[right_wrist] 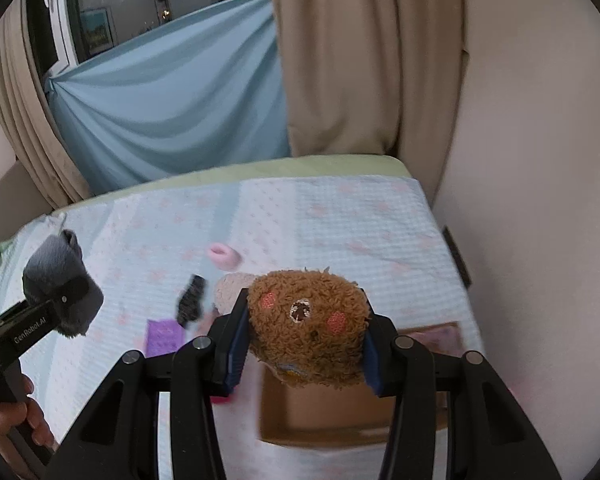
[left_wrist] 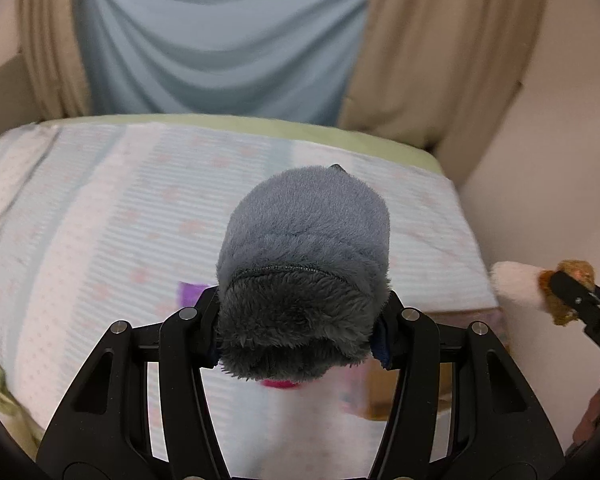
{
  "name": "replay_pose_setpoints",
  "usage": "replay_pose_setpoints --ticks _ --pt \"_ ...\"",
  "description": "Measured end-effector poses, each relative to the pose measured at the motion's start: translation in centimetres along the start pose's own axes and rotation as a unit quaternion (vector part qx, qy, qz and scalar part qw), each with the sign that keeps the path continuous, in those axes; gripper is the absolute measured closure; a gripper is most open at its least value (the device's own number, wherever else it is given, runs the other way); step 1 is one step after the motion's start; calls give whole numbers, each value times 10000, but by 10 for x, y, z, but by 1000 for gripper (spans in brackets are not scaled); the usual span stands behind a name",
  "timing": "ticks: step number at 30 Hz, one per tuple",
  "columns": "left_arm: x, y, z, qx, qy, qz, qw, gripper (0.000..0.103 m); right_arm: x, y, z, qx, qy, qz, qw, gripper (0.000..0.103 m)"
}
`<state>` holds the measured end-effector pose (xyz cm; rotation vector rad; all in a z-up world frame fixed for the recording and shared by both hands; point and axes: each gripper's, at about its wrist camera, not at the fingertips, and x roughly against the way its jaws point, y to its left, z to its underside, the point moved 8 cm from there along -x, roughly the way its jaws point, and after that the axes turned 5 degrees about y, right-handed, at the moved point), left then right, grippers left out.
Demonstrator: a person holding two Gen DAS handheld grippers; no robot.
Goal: Organize soft objects
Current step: 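Carry the grey pouch and teddy keychain into the cardboard box and release both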
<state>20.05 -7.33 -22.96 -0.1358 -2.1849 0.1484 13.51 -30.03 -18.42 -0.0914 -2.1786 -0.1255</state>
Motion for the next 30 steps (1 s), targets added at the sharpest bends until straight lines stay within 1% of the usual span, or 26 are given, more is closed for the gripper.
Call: replay_pose_setpoints --ticks 2,6,8,9,12,15,19,24,26,29,30 --pt "-6 -30 8 -99 118 145 9998 52 -1 -24 3 -8 96 85 9999 60" --pt "-26 -97 27 -549 409 329 9971 52 -9 -68 14 -103 329 237 9991 60" --pt "-40 -122 40 -739 588 408 9947 52 -16 -85 20 -180 440 279 9985 60" --pt "-46 -129 45 -804 668 437 9936 52 -19 -91 23 -214 491 310 9981 60" --pt "-72 -157 70 -1090 1023 491 9875 52 -34 -113 35 -318 709 423 9961 60" --pt "-103 -182 96 -1398 1403 458 9791 52 -54 -131 47 -430 955 412 9936 60" --pt "-136 -199 128 -1632 1808 338 9693 52 -97 -151 69 -543 1431 305 9877 60" --pt "-179 -202 164 -1923 2295 93 9541 52 -145 -160 93 -544 1885 134 9805 60" --pt "-194 -206 177 -1983 2525 37 9470 52 -163 -158 100 -480 2014 51 9783 60" --pt "-218 -206 190 -2216 2660 -66 9382 52 -188 -156 110 -375 2133 -38 9763 59" --pt "-227 -206 196 -2315 2743 -114 9333 52 -197 -155 113 -361 2195 -59 9749 59"
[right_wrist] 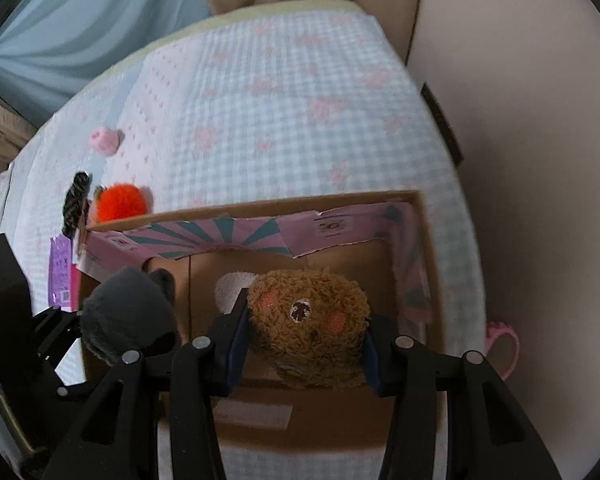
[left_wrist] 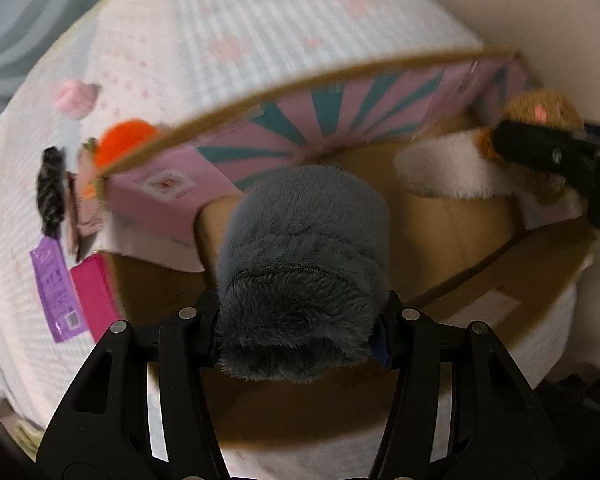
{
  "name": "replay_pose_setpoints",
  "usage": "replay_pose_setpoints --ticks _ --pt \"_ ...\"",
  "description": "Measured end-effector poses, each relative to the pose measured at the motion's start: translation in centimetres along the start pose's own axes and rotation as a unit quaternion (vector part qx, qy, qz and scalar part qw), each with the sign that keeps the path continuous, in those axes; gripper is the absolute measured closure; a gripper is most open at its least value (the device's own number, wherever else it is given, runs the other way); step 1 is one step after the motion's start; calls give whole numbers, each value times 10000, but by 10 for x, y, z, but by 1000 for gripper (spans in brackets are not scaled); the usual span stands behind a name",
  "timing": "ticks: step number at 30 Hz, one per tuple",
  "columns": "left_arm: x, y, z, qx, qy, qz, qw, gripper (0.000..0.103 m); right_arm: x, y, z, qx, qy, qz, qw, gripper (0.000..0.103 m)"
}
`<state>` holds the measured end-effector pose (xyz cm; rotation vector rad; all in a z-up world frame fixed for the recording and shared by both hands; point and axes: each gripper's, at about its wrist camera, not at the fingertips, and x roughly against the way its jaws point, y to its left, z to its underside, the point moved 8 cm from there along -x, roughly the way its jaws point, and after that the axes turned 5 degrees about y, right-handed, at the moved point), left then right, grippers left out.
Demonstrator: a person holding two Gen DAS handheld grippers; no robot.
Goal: Organize soft objects
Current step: 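Carry the grey pouch and teddy keychain into the cardboard box and release both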
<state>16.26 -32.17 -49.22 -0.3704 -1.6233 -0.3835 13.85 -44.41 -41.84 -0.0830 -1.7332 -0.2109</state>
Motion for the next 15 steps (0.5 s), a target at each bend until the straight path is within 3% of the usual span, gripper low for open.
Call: replay_pose_setpoints --ticks 6,8,9,10,11,12,13,15 --pt "-26 -1 -1 -122 260 47 9996 51 -35 4 -4 36 257 -98 9996 56" --pt "-26 -2 -2 -202 293 68 9993 36 -41 5 -5 -17 329 -162 9993 53" --pt "-26 -4 -2 -243 333 82 9991 23 -44 6 -7 -45 335 -218 9992 51" --pt "-24 -4 -3 -276 311 63 9991 10 -46 7 -8 -87 346 -270 9990 42" --pt "-19 -4 -4 -333 247 -6 9991 5 -47 7 -7 -126 374 -293 9988 20" --pt "-17 -4 -4 -377 217 -51 9990 0 -48 8 -7 -149 411 -340 9985 7" --pt "-14 -4 -4 -436 189 -99 9988 0 -49 9 -6 -137 438 -384 9982 0" --pt "-11 -2 -4 -473 211 -144 9986 0 -48 10 -5 -79 452 -370 9983 0"
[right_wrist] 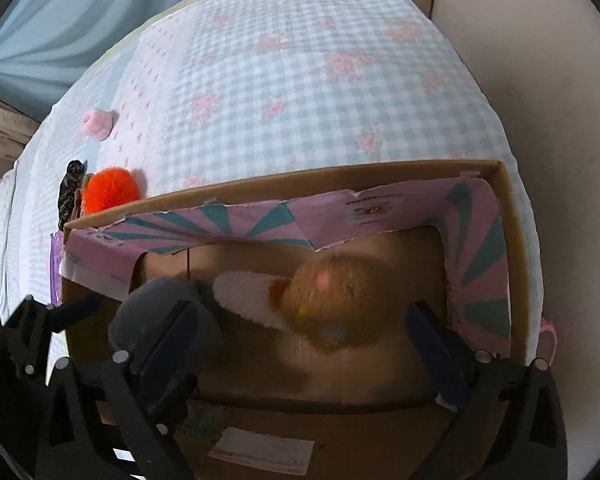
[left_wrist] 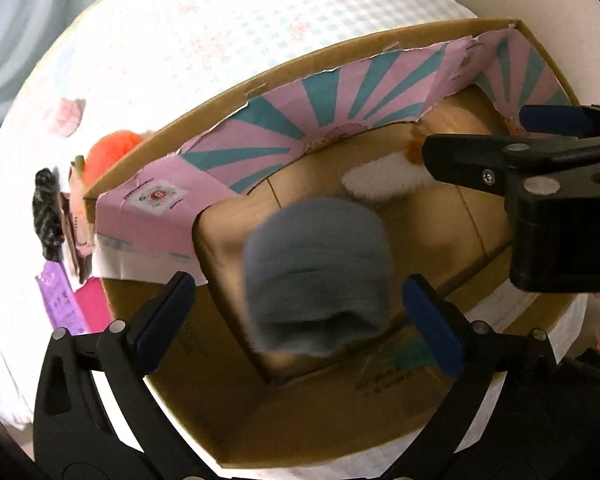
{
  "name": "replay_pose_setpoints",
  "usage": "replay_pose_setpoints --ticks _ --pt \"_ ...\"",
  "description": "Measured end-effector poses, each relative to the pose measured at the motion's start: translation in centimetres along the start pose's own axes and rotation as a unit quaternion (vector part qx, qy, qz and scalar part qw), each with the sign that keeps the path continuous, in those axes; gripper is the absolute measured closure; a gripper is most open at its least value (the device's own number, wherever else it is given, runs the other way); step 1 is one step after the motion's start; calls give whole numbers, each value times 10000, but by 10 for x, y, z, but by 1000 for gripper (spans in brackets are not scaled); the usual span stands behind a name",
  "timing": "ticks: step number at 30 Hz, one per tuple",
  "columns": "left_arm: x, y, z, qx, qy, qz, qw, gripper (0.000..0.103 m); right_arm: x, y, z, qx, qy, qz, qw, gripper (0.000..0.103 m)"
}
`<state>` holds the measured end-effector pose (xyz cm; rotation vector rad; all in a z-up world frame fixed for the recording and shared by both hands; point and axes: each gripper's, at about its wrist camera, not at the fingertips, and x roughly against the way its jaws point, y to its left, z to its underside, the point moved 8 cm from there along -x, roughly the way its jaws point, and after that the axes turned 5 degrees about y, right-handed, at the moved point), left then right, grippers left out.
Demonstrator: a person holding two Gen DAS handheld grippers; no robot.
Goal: Organize soft objects
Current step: 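Carry the grey pouch and teddy keychain into the cardboard box and release both, then withdraw both grippers from the box back over the bed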
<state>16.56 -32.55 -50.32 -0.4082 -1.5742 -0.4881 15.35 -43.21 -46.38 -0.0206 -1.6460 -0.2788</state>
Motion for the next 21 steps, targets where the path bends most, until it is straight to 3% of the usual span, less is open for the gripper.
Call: replay_pose_setpoints --ticks 10,17,21 --pt "19 0 3 169 -117 157 9997 0 19 -2 5 -60 -141 19 9999 0" --pt "59 7 8 246 -392 152 9988 0 61 4 11 -63 -262 15 9996 0" --pt "93 14 15 498 -654 353 9960 0 96 10 16 -73 -524 -21 9986 0"
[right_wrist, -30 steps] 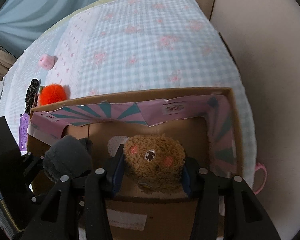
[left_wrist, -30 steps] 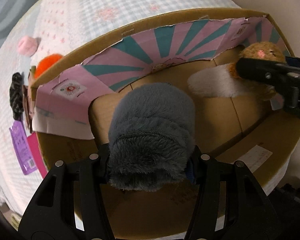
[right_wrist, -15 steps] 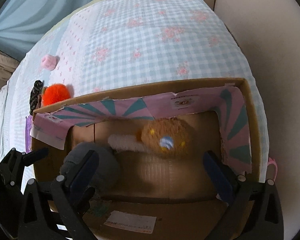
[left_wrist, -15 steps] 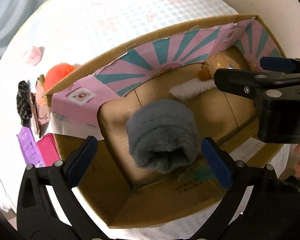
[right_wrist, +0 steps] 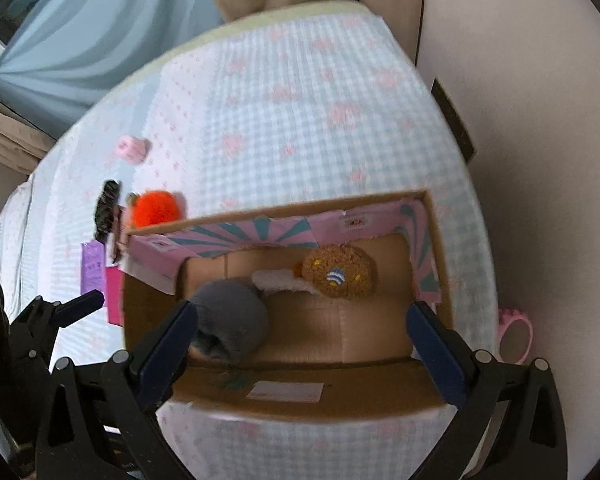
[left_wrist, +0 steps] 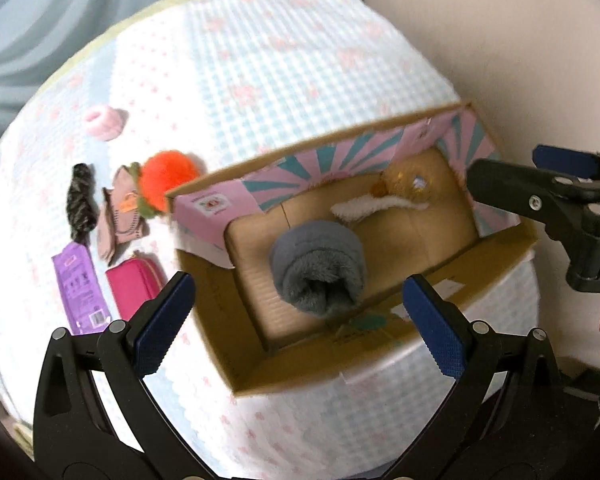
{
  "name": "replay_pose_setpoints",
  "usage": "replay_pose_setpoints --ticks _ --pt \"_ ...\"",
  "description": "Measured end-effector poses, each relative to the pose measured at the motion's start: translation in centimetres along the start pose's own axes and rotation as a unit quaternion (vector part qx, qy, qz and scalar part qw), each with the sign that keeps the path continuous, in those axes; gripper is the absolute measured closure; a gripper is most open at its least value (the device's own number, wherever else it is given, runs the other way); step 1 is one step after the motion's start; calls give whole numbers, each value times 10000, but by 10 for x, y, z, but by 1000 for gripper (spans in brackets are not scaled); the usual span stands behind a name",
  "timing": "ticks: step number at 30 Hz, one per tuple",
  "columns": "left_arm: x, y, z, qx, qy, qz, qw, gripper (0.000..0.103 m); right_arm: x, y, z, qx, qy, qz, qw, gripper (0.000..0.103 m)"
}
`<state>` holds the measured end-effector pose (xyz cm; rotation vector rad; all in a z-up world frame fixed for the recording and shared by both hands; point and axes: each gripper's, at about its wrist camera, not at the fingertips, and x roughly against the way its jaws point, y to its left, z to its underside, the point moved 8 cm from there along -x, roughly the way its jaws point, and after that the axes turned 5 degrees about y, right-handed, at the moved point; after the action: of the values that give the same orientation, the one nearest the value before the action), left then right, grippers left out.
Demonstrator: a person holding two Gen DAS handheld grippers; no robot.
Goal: Organize soft objects
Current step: 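Withdraw both grippers from the box back over the bed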
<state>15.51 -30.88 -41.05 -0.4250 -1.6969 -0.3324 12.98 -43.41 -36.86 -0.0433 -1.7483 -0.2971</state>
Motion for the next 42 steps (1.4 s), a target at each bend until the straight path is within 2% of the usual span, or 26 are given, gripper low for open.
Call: replay_pose_setpoints --ticks 7,11,16,20,24,26,34,42 --pt "70 22 4 291 -552 193 9979 0 70 31 5 63 -529 120 9985 0" --pt "121 40 9 356 -925 169 9949 0 119 57 11 87 -947 220 9952 0" --pt "198 70 27 492 -1451 235 9879 0 181 88 26 33 -1408 355 9894 0" --pt "255 99 53 641 -1903 118 9796 0 216 109 45 93 -1711 564 9836 0" --pt "286 126 78 896 -2154 95 9724 0 237 131 63 199 -1925 708 9785 0" --pt "295 139 91 1018 -2234 145 9693 0 244 141 69 211 -2042 659 9765 0" --pt "307 208 138 1547 -2379 -97 9588 0 249 191 85 393 -2398 429 9691 0" --pt "284 280 159 1905 -2155 -249 9574 0 213 247 84 481 -2236 190 9733 0"
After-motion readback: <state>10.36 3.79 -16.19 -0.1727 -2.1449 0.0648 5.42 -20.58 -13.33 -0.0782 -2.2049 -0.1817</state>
